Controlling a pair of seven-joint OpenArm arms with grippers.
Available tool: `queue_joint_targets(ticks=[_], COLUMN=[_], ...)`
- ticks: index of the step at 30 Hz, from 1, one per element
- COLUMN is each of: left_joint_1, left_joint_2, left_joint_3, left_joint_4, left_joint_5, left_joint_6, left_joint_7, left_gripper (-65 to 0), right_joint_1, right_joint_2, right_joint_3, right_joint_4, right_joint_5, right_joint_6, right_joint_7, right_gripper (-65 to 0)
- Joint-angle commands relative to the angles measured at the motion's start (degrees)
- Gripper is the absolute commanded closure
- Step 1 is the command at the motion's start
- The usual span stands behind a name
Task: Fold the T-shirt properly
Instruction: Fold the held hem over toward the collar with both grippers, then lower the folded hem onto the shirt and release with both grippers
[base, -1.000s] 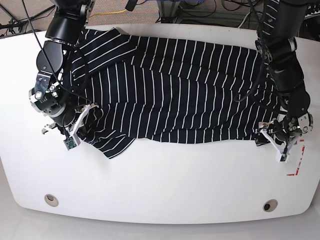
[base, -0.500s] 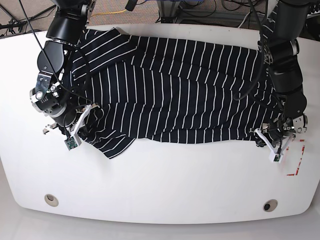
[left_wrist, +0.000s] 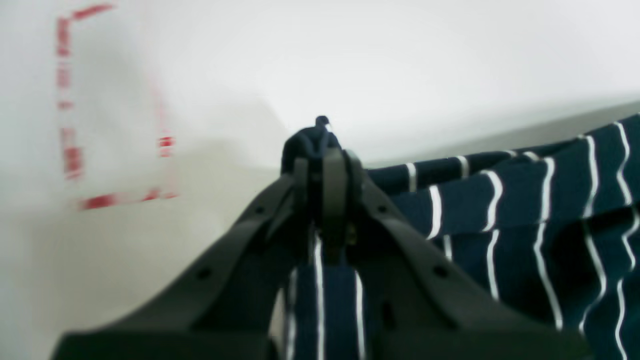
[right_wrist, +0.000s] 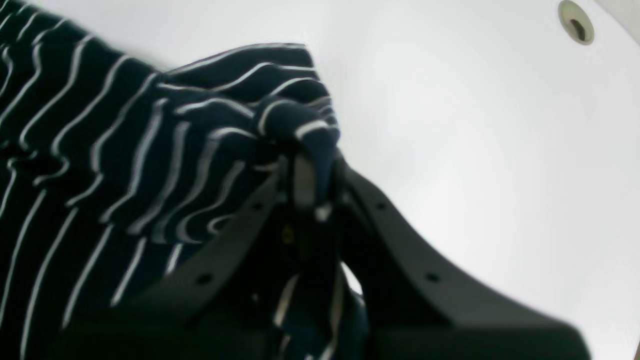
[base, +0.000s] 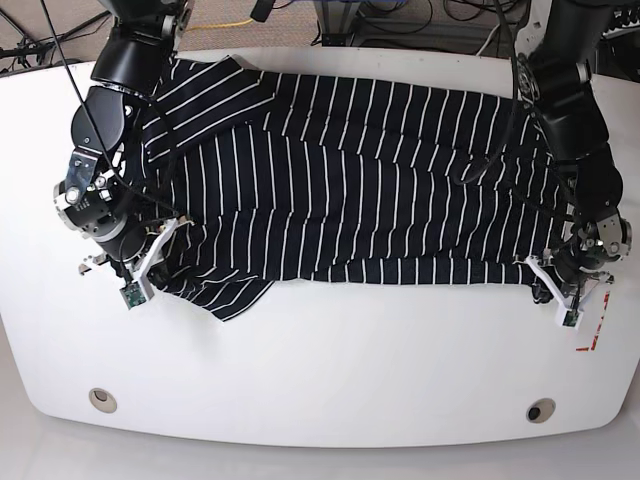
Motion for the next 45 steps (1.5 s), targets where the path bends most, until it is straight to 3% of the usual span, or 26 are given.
queue_joint_targets(ticks=[1, 8, 18, 22, 28, 39, 42, 45], left_joint_1=[0.11, 6.17, 18.48, 22.88, 29.82, 38.26, 39.32, 39.4], left_joint_2=[-0.38, 0.23, 0.15, 0.23, 0.15, 0.15, 0.15, 0.06], left_joint_3=[-1.34, -3.71, -5.65, -8.81, -13.74, -14.18, -14.18, -13.91], left_joint_4=[4.92, 16.35, 32.0, 34.9, 36.66, 38.42, 38.42, 38.42], left_joint_5=[-0.43, -0.78, -7.29, -7.82, -13.35, -15.29, -15.11, -15.11], left_joint_6=[0.15, 0.07, 0.07, 0.07, 0.07, 0.07, 0.07, 0.07], left_joint_7=[1.09, 5.39, 11.9, 13.39, 13.39, 13.39, 13.39, 13.48], left_gripper=[0.0, 0.0, 0.0, 0.0, 0.0, 0.0, 0.0, 0.0], right_joint_1=[1.32, -1.06, -10.9, -14.24, -18.73, -26.38, -28.05, -29.63], right_joint_2=[0.89, 1.41, 1.41, 0.89, 0.89, -0.17, -1.22, -1.75], right_joint_3=[1.4, 1.75, 1.84, 4.57, 9.14, 9.67, 10.02, 11.78], right_joint_4=[2.87, 7.61, 16.23, 16.49, 16.14, 16.05, 16.05, 16.05], right_joint_5=[0.54, 0.45, 0.45, 0.45, 0.54, 0.54, 0.45, 0.54], right_joint_6=[-0.16, -0.16, -0.16, -0.16, -0.16, -0.16, -0.16, -0.16], right_joint_7=[1.31, 1.22, 1.22, 1.22, 1.22, 1.22, 1.22, 1.22], right_gripper=[0.0, 0.0, 0.0, 0.0, 0.0, 0.0, -5.7, -19.2])
